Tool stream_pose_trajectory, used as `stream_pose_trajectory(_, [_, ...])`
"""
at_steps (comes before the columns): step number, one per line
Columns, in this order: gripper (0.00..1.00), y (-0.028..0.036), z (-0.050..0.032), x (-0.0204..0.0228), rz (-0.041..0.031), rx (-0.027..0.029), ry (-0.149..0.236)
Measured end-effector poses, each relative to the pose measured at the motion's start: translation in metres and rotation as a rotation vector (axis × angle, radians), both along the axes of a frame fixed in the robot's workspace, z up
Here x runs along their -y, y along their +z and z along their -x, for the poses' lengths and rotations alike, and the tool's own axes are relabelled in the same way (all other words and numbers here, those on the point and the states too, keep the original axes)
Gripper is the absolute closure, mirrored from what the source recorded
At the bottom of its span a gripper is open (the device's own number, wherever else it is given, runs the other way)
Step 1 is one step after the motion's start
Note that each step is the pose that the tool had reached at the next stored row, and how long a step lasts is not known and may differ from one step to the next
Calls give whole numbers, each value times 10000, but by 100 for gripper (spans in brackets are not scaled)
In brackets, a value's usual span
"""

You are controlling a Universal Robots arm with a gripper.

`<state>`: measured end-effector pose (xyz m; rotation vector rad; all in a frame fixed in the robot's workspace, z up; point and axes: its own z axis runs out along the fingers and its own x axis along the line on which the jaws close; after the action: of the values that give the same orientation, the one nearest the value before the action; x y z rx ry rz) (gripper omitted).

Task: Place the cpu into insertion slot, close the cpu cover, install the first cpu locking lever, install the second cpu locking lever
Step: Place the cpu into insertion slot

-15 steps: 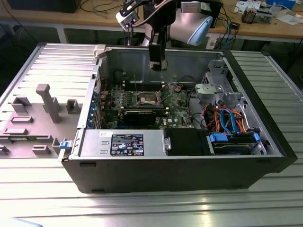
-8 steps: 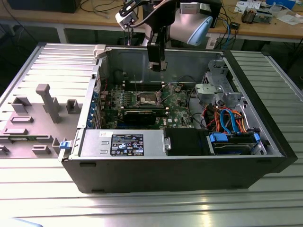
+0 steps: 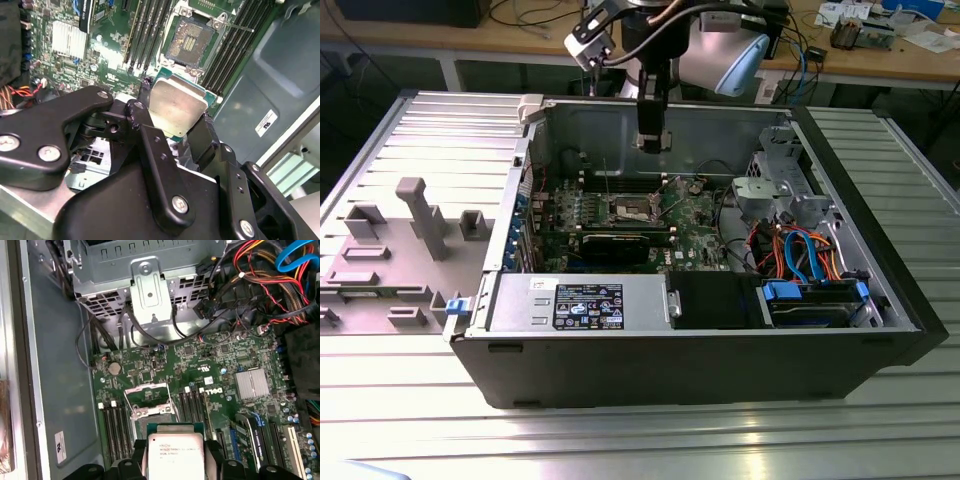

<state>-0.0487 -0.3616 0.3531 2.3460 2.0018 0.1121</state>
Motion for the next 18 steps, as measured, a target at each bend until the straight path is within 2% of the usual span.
stream_pose_trajectory(2, [45,-9,0,0,0,-1,245])
stream_pose_trajectory(4, [45,-26,0,0,-1,1,751])
stream_pose_trajectory(6, [45,-34,1,-1,3,-1,1040])
stream_pose_trajectory(11, [45,-44,3,-7,0,-1,1095])
stream_pose_trajectory(18, [45,-92,15,-7,-1,0,1101])
